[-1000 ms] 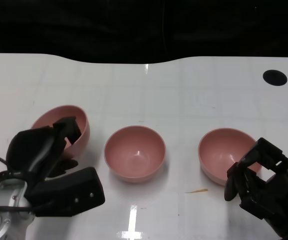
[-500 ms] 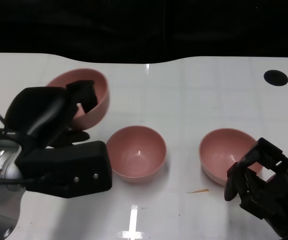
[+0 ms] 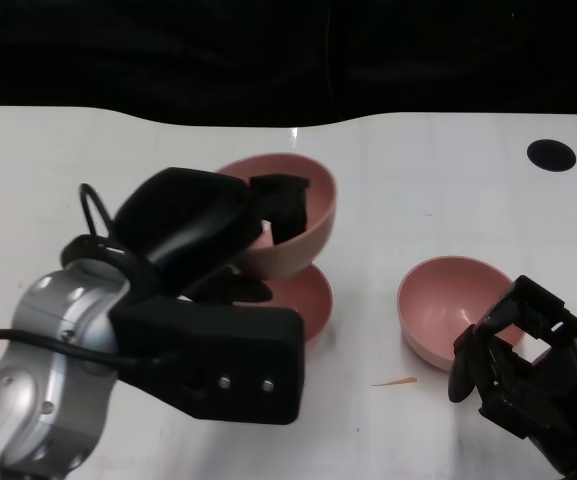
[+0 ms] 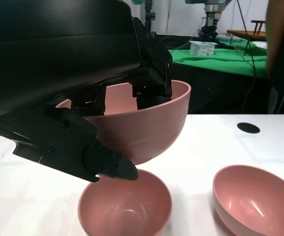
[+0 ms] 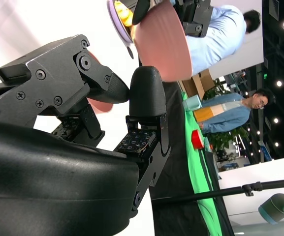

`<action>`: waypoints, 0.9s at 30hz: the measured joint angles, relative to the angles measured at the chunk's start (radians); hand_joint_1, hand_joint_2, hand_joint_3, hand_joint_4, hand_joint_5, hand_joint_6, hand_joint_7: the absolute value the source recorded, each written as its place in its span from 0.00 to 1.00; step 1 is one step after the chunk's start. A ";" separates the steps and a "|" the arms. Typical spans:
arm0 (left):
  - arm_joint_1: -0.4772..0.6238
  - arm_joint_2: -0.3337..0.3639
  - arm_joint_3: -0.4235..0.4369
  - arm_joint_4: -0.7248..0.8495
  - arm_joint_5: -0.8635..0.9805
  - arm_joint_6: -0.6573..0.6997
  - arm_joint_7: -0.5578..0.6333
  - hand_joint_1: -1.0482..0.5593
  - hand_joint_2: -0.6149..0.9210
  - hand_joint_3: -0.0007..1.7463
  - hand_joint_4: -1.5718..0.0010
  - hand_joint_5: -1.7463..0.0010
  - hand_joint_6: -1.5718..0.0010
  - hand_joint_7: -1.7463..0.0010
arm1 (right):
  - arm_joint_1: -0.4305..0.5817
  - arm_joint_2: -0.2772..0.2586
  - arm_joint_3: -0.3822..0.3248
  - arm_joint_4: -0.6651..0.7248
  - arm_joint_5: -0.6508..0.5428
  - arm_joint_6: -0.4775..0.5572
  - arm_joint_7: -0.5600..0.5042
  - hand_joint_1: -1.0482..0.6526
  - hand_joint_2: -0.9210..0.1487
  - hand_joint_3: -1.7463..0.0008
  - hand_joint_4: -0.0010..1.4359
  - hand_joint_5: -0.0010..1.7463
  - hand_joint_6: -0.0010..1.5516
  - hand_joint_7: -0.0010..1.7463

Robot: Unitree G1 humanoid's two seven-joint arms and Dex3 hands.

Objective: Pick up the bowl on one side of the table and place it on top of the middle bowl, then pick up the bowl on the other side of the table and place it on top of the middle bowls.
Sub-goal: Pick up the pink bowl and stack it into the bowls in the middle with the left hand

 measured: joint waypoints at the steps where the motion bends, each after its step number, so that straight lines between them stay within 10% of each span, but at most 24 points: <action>1: 0.000 -0.008 -0.009 0.005 0.002 0.001 0.000 0.59 1.00 0.11 0.57 0.00 0.69 0.01 | 0.000 0.000 0.001 0.000 0.000 0.000 -0.001 0.56 0.36 0.37 0.61 1.00 0.51 0.82; 27: 0.055 -0.035 -0.022 0.150 -0.009 -0.063 0.041 0.61 0.99 0.17 0.55 0.00 0.67 0.01 | 0.006 0.000 0.009 -0.015 0.002 0.000 -0.005 0.56 0.37 0.36 0.61 1.00 0.50 0.83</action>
